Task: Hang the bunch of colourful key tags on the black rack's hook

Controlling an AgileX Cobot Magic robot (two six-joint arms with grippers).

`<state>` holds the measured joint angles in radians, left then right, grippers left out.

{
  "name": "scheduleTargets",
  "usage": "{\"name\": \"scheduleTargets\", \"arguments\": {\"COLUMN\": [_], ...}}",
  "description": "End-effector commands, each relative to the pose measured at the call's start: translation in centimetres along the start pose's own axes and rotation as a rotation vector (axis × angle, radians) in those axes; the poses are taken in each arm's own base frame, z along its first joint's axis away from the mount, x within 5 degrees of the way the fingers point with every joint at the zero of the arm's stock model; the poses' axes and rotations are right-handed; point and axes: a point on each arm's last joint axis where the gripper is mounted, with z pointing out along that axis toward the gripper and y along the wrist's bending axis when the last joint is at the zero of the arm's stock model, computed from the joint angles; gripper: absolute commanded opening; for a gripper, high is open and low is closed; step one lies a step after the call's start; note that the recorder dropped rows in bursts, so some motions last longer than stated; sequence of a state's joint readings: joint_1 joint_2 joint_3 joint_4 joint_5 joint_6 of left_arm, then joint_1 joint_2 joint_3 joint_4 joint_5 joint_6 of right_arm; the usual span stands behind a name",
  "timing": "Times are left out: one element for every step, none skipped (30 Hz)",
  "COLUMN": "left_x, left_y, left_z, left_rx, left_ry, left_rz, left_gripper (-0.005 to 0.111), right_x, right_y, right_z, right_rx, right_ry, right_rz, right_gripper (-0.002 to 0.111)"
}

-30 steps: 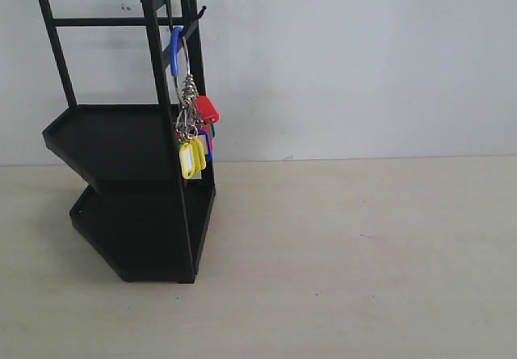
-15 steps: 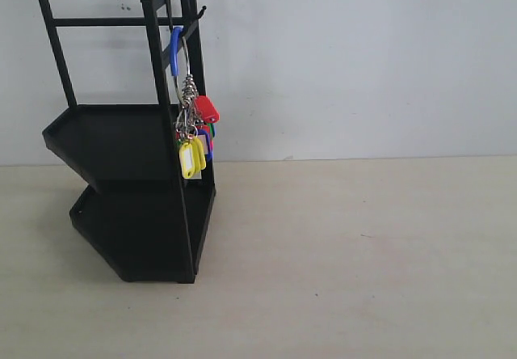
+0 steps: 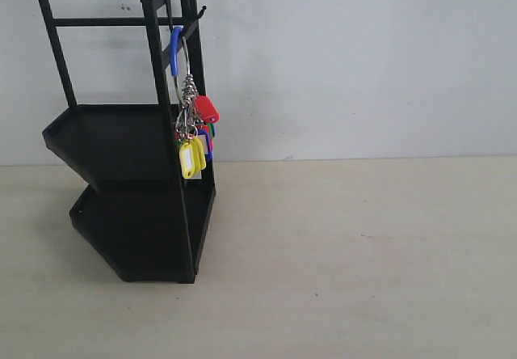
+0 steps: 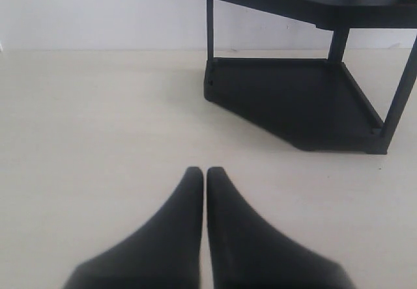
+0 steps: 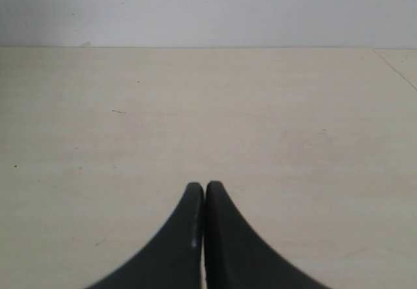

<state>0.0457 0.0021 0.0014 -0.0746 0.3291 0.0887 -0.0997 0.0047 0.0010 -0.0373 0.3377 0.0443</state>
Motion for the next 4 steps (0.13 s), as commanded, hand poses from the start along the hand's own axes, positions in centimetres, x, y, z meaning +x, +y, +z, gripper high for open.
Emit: {"name": "scheduleTargets", "arguments": {"left_x": [-0.19, -0.19, -0.19, -0.19], "left_y": [0.01, 0.01, 0.01, 0.01], "left_z": [-0.03, -0.03, -0.03, -0.03], "left_rx": [-0.003, -0.003, -0.003, -0.003], "left_ry": [-0.019, -0.019, -0.019, -0.019], "left_rz": [-0.018, -0.018, -0.018, -0.018], "left_gripper": [0.004, 0.004, 0.004, 0.004], "right_x": [-0.05, -0.05, -0.05, -0.05], "right_y": [-0.04, -0.04, -0.04, -0.04], "right_z": [-0.04, -0.04, -0.04, -0.04], "right_rx": [0.007, 0.007, 0.007, 0.007], "right_ry": [-0.006, -0.006, -0.006, -0.006], "right_rz": [0.004, 0.004, 0.004, 0.004], "right_gripper": [0.000, 0.000, 0.000, 0.000]}}
